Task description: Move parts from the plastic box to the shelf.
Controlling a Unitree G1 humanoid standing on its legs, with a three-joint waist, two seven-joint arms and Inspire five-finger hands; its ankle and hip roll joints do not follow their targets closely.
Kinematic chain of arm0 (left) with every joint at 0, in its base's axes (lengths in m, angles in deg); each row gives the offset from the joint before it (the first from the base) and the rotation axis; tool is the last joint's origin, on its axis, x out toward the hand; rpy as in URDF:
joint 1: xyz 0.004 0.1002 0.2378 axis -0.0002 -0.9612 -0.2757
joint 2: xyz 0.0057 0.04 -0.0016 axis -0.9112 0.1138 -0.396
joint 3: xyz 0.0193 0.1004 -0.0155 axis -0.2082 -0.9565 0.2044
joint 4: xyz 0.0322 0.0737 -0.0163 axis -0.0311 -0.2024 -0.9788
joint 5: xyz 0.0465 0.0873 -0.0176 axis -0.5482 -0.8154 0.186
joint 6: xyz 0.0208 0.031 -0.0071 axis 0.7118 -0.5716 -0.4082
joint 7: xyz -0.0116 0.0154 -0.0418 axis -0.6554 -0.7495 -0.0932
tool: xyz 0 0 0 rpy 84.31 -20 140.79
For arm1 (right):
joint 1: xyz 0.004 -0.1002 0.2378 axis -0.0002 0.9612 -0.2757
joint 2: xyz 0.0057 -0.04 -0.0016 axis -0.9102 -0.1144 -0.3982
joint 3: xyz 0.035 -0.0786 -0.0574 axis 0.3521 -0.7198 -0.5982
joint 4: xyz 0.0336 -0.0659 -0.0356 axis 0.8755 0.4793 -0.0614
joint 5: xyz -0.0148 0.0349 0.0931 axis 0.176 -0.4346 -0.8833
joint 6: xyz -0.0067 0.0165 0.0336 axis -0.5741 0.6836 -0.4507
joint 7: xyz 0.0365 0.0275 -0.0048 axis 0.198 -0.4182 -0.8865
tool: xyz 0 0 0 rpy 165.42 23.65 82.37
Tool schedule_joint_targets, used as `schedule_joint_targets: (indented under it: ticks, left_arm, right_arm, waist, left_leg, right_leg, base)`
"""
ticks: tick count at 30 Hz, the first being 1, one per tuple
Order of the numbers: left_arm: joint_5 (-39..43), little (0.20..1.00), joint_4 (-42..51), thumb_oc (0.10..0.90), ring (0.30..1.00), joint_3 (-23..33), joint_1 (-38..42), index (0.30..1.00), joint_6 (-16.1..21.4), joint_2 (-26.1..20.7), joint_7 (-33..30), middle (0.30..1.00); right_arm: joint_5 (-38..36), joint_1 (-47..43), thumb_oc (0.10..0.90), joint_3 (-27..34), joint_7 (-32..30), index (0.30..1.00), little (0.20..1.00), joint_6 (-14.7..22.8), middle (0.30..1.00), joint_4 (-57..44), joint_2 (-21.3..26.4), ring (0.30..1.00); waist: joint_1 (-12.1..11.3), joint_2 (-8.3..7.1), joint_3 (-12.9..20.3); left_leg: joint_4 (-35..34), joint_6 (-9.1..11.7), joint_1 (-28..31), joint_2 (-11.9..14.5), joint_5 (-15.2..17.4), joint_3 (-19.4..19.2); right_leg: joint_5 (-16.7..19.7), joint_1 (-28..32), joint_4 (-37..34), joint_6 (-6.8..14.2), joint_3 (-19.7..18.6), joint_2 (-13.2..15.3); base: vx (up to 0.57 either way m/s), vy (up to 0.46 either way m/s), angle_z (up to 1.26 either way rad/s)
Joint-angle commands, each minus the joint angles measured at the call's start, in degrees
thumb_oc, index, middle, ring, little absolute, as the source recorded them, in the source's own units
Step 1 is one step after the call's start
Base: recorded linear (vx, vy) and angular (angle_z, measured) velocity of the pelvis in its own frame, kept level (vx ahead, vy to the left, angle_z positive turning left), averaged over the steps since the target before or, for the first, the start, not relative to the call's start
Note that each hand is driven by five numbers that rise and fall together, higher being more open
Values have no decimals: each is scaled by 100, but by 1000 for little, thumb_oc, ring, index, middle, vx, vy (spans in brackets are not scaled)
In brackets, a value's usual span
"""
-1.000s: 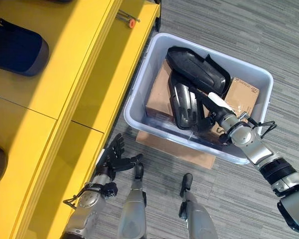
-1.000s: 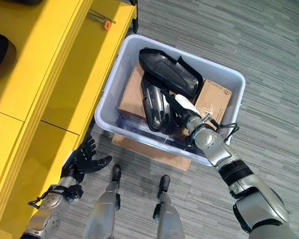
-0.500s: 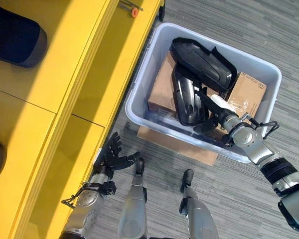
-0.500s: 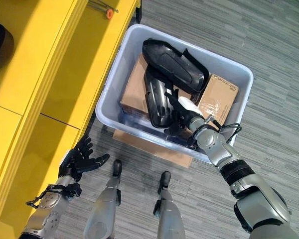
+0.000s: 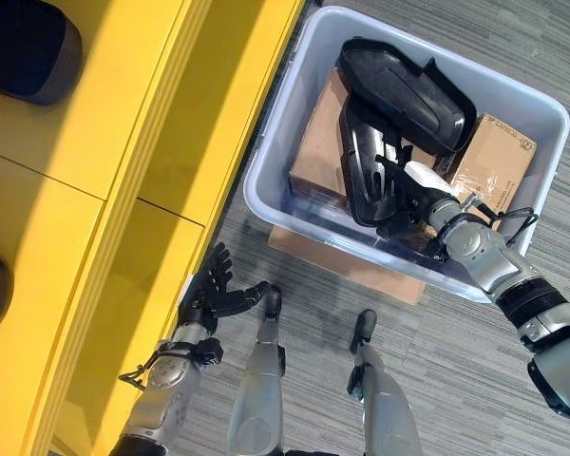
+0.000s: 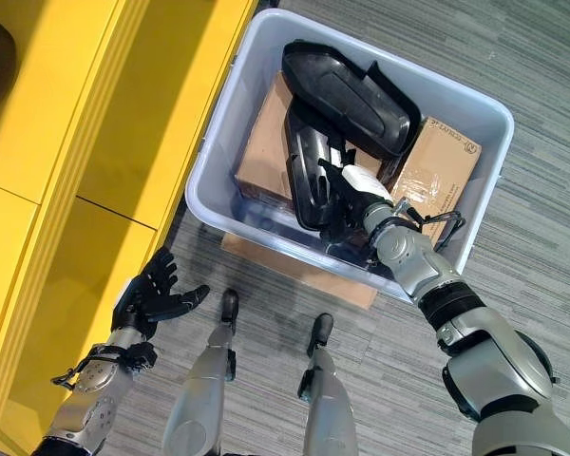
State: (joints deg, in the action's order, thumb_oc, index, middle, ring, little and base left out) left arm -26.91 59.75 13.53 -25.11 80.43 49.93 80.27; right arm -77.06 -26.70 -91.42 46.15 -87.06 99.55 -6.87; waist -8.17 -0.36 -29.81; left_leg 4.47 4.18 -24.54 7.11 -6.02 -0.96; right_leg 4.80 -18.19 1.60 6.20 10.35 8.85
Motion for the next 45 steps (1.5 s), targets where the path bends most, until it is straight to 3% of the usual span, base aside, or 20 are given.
schedule_joint_targets:
  ticks: [1,15,20,21,37,38,39,45]
  left_arm:
    - [60,1000,593,900,1000,49,-88,1000,519,-152,-85,1000]
    - [83,1000,624,900,1000,-41,95,1000,561,-140,-254,1000]
    - [69,1000,633,900,1000,-42,155,1000,578,-129,-327,1000]
    - [69,1000,650,900,1000,-59,146,1000,581,-129,-334,1000]
    - [80,1000,789,900,1000,-210,266,1000,622,-126,-484,1000]
    - [74,1000,780,900,1000,-228,274,1000,617,-121,-479,1000]
    - [56,1000,792,900,1000,-256,315,1000,612,-124,-493,1000]
    - [51,1000,684,900,1000,-282,372,1000,628,-116,-489,1000]
  right_arm:
    - [246,-756,900,-195,-297,1000,1000,259,1000,-7,265,1000]
    - [466,-1205,900,-495,-381,1000,1000,184,1000,432,187,1000]
    - [632,-1235,900,-565,-416,1000,1000,152,1000,667,52,1000]
    - [661,-1244,900,-600,-426,1000,1000,148,1000,700,28,1000]
    - [1176,-1513,900,-893,-590,1000,1000,23,1000,1808,-292,1000]
    - [1228,-1508,598,-919,-576,577,577,16,577,1832,-288,577]
    - [1290,-1502,400,-967,-567,300,300,22,300,1896,-283,300]
    - [1293,-1373,400,-923,-598,300,300,80,300,1768,-135,300]
  waist:
    - [-2,-85,133]
    - [-6,-54,2]
    - [-6,12,2]
    - [2,16,2]
    - [-55,246,2]
    - [-51,252,2]
    - [-58,269,2]
    - [-89,282,2]
  left_leg:
    - [554,113,-273,496,268,-45]
    - [1130,28,-1011,390,516,131]
    - [1440,-18,-1430,331,623,217]
    - [1519,25,-1389,314,805,251]
    - [2590,-45,-2359,118,1144,538]
    - [2667,-54,-2395,103,1174,554]
    - [2764,-65,-2446,85,1218,577]
    - [2795,-67,-2361,70,1244,605]
  right_leg:
    - [-791,-136,1116,208,-74,508]
    - [-1025,-831,1851,132,-141,500]
    - [-1183,-1247,2269,68,-176,517]
    - [-1348,-1223,2375,103,-206,528]
    - [-1899,-2197,3769,-46,-336,661]
    - [-1937,-2231,3849,-56,-340,677]
    - [-1989,-2279,3967,-65,-339,696]
    - [-2042,-2193,4018,-60,-307,731]
  base:
    - [0,0,0]
    - [-7,-8,6]
    - [0,-11,8]
    - [59,-31,7]
    - [-10,-13,8]
    - [-5,1,11]
    - [-2,3,8]
    - [-1,-3,3]
